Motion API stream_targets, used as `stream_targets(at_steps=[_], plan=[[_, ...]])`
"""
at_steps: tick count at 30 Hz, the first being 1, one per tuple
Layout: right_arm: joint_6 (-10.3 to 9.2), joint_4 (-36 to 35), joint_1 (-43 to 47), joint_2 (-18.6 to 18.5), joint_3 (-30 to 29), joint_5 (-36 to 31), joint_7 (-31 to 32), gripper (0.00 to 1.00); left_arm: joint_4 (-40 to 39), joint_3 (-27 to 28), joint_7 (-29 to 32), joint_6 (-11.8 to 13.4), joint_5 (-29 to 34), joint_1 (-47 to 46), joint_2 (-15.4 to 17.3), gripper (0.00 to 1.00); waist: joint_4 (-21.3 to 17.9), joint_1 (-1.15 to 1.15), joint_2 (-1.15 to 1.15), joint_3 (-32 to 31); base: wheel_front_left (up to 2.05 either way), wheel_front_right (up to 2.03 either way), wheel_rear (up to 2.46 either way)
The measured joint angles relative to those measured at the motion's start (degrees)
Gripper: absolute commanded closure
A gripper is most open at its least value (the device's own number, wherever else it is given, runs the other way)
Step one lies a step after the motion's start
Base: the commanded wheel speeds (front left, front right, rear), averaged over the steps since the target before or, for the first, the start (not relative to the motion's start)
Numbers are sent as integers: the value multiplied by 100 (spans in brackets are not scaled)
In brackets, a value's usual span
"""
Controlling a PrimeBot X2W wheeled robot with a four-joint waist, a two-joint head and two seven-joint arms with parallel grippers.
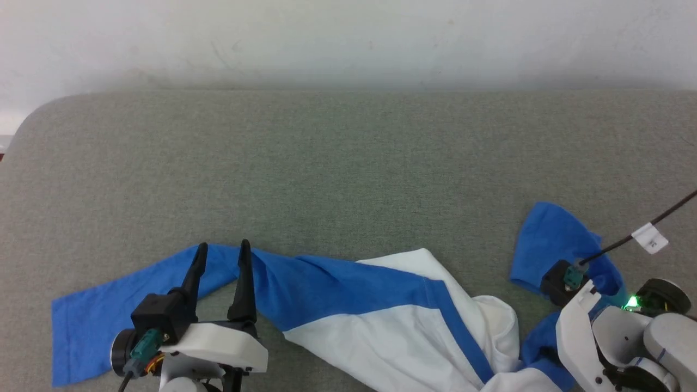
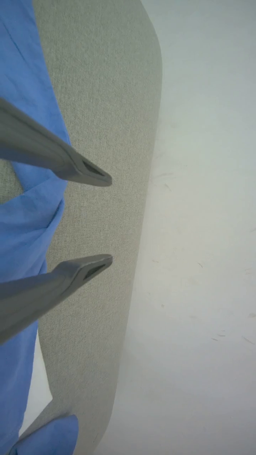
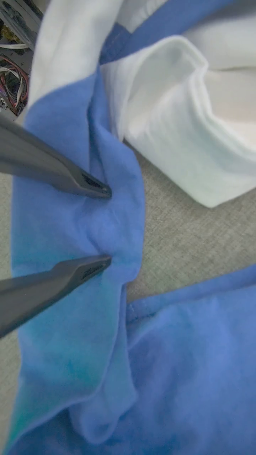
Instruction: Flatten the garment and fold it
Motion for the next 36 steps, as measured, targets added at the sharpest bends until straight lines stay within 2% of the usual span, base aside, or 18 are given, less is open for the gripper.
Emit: stream_targets(at_steps=[2,5,11,17,22,23,24,26,27,30,33,36], plan=[[-1,34,-139,-33,91,174,-12,100,49,7,-2,0,0,-1,-3,0,25,0,0,-14,0,0,0],[2,78,-340,59,-8,238,-449,100,68,37,-9,0,-1,1,3,0,10,0,0,-72,0,0,0],[3,504,-1217,337,-1103,-3,-1428,100,11,75,-33,2,-1,-1,27,0,-93,-1,0,-77,0,0,0],[3,1989,-1568,966,-2404,-122,-2317,100,-53,4,-24,0,1,-167,33,0,-101,0,0,186,0,0,0],[2,3509,-1496,1241,-3170,-346,-3090,100,9,-67,-25,-47,3,-343,-33,0,-6,1,0,425,0,0,0],[2,3753,-1468,1307,-3247,-392,-3209,85,34,-62,-26,-47,3,-361,-46,0,17,0,0,462,0,0,0],[2,3953,-1441,1379,-3330,-422,-3342,85,49,-63,-26,-47,3,-367,-54,0,39,1,0,494,0,0,0],[1,4261,-1385,1524,-3454,-428,-3571,46,89,-55,-32,-47,2,-367,-58,0,76,1,0,536,0,0,0],[1,4315,-1362,1601,-3497,-392,-3708,0,104,-46,-34,-47,2,-367,-57,0,84,1,0,542,0,0,0],[1,4224,-1306,1728,-3466,-393,-4240,0,168,-11,-48,-47,0,-365,-45,0,79,0,0,497,0,0,0],[1,3876,-1168,1763,-3414,-400,-4845,0,209,33,-49,-46,-1,-351,-24,0,46,0,0,386,0,0,0],[1,3437,-900,1767,-3320,-498,-5187,0,213,94,-49,-41,-43,-287,40,0,-20,-1,0,220,0,0,0]])
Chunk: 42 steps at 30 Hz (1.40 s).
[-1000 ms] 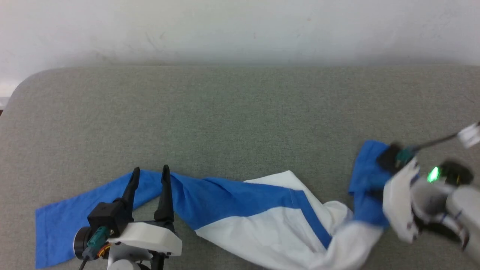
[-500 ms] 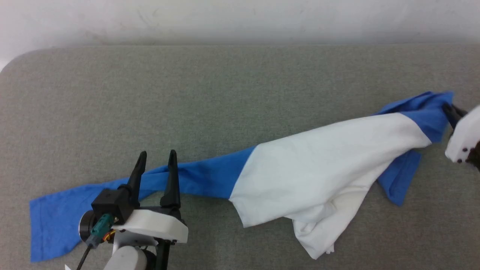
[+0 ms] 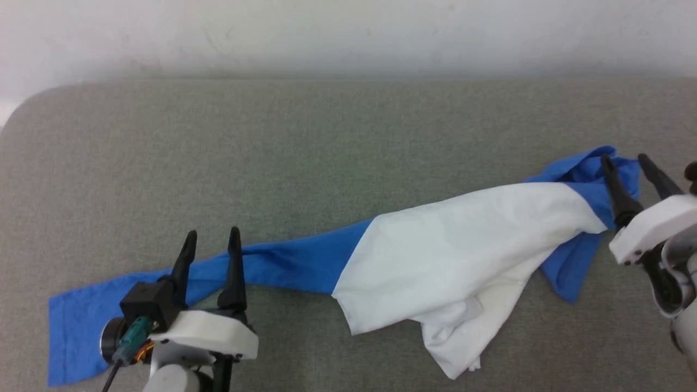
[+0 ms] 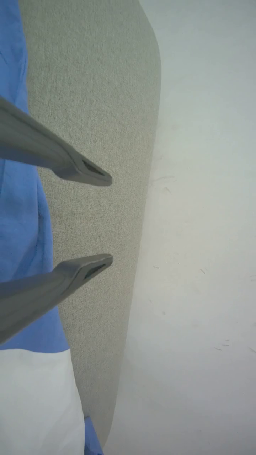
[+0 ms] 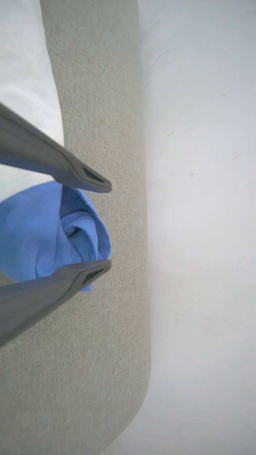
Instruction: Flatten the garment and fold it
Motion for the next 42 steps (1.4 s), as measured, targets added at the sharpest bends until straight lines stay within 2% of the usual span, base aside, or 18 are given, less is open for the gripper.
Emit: stream_targets(at_steps=[5,9,15,19,23,25,28,33,36,42], plan=[[0,-920,706,65,-116,-608,-190,0,-35,91,9,62,-51,255,96,0,-138,-1,0,-311,0,0,0],[1,-1886,1524,355,-344,-1098,-137,0,-104,110,63,102,-101,409,162,0,-256,-1,0,-524,0,0,0],[1,-3479,2850,1005,-780,-1706,492,0,-170,142,158,151,-153,546,259,0,-409,-1,0,-722,0,0,0],[1,-4269,3385,1349,-1004,-1946,925,0,-194,122,275,113,-214,554,297,0,-477,-1,0,-782,0,0,0],[1,-4899,3682,1580,-1079,-2085,1248,0,-180,-18,646,-205,-338,201,396,0,-474,-1,0,-761,0,0,0],[1,-5144,3749,1631,-1090,-2142,1381,0,-113,-158,984,-459,-394,-245,466,0,-472,0,0,-708,0,0,0],[1,-5391,3757,1639,-1073,-2206,1505,0,210,-436,1726,-875,-588,-970,500,0,-494,1,0,-594,0,0,0],[1,-5556,3733,1663,-973,-2217,1585,0,1003,-860,3150,-1393,-971,-1900,468,0,-596,1,0,-346,0,0,0],[1,-5553,3697,1708,-925,-2204,1583,0,1473,-1082,3843,-1561,-1103,-2190,480,0,-712,1,0,-215,0,0,0],[1,-5421,3655,1789,-962,-2176,1508,0,2234,-1506,4946,-1726,-1249,-2431,558,0,-970,1,0,2,0,0,0]])
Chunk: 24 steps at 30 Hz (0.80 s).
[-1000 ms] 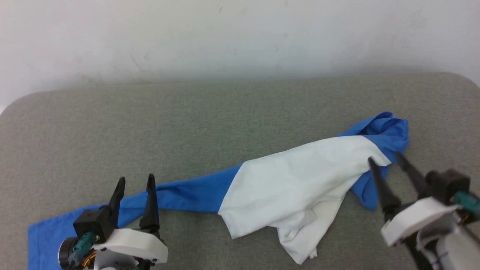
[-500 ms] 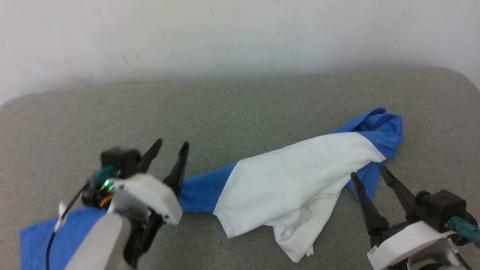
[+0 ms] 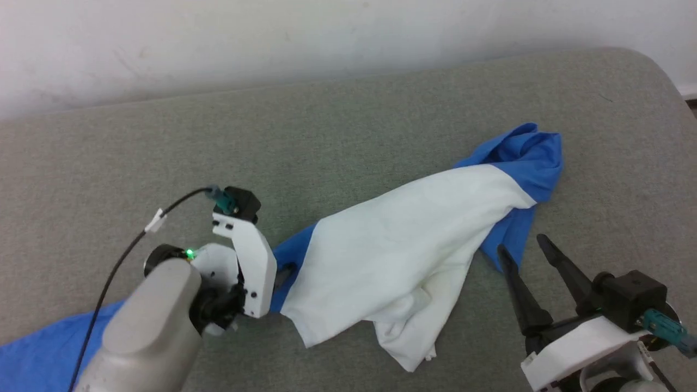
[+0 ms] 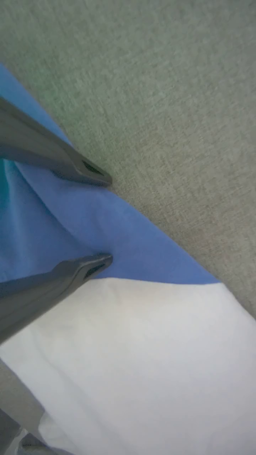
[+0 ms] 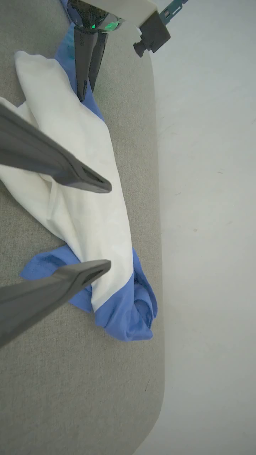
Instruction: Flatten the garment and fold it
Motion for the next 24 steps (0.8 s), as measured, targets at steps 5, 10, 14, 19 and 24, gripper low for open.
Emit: stream_targets(at_steps=[5,10,14,19,24], plan=[[0,125,-25,23,63,45,-43,0,135,-223,835,-47,-103,-337,113,51,-173,-1,0,90,0,0,0],[0,200,-38,56,116,104,-70,0,254,1,355,187,-135,-297,130,100,-210,0,0,5,0,0,0],[-1,231,-36,42,137,142,-25,0,146,338,-923,687,260,-331,296,100,-179,0,0,-148,0,0,0],[-1,246,-27,43,146,142,25,0,-604,352,-1845,991,910,-558,593,100,-123,-1,0,-350,0,0,0],[0,240,38,78,96,141,29,0,-1518,-472,-1912,994,1348,145,370,100,-73,-2,0,-486,0,0,0]])
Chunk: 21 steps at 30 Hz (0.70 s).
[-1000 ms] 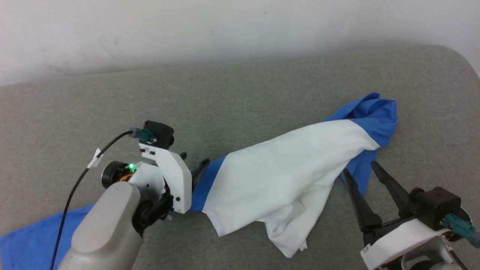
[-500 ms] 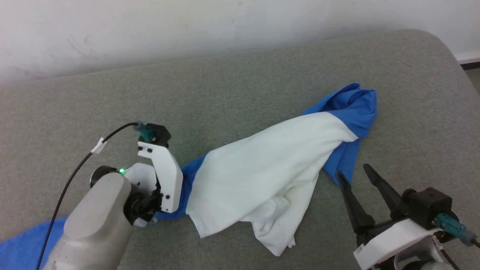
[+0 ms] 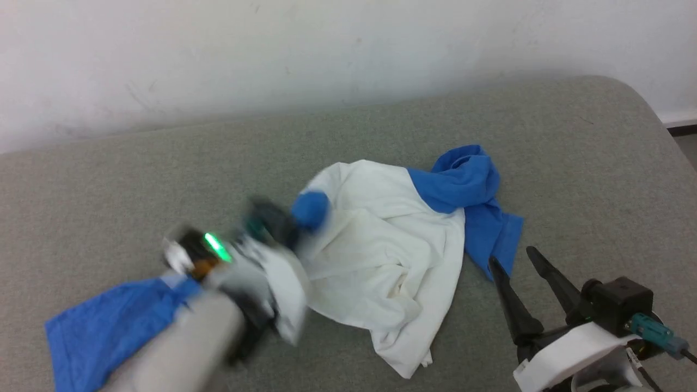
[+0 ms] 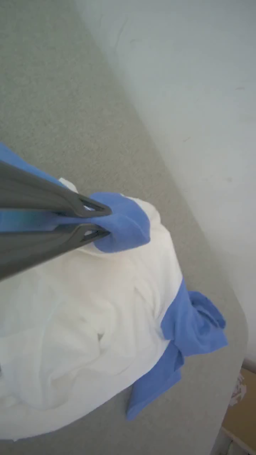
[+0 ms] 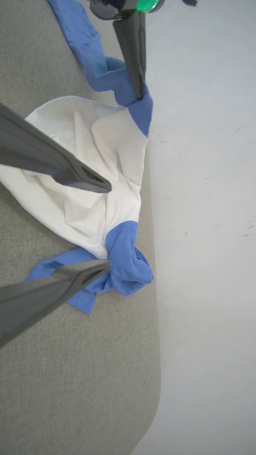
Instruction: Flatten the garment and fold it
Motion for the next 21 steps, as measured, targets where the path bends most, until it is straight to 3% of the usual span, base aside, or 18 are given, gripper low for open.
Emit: stream_targets(at_steps=[5,6,7,13,21], plan=[[0,-2,42,67,-44,0,16,0,-148,-981,103,-115,92,1088,-471,100,41,1,0,2,0,0,0],[0,-9,42,73,-46,-1,46,0,-124,-1113,153,-146,78,1238,-559,66,49,0,0,7,0,0,0],[0,-10,43,77,-51,-2,48,0,-112,-1202,147,-169,49,1365,-632,0,57,0,0,10,0,0,0],[-1,-48,43,93,-114,-12,101,0,-486,-1198,-280,-119,14,1515,-762,0,126,1,0,0,0,0,0],[0,-104,52,138,-93,-19,109,0,-1005,-186,-397,277,-577,1382,-711,0,166,0,0,23,0,0,0]])
